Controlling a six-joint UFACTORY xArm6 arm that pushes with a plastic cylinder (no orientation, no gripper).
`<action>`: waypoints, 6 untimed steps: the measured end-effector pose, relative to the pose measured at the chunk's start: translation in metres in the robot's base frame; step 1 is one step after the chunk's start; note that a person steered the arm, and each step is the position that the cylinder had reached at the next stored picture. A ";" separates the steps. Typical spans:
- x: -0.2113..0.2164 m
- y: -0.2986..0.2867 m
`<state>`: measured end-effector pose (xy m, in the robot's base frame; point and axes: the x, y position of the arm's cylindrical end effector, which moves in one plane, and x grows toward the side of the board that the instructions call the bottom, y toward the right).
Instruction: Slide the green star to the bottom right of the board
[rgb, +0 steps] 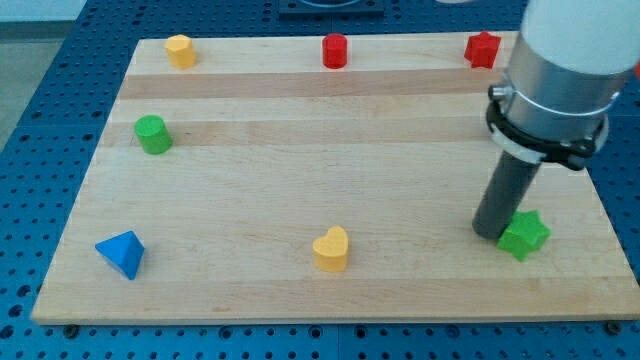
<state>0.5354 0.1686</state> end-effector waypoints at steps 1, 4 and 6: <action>0.002 0.008; 0.004 0.014; 0.006 0.022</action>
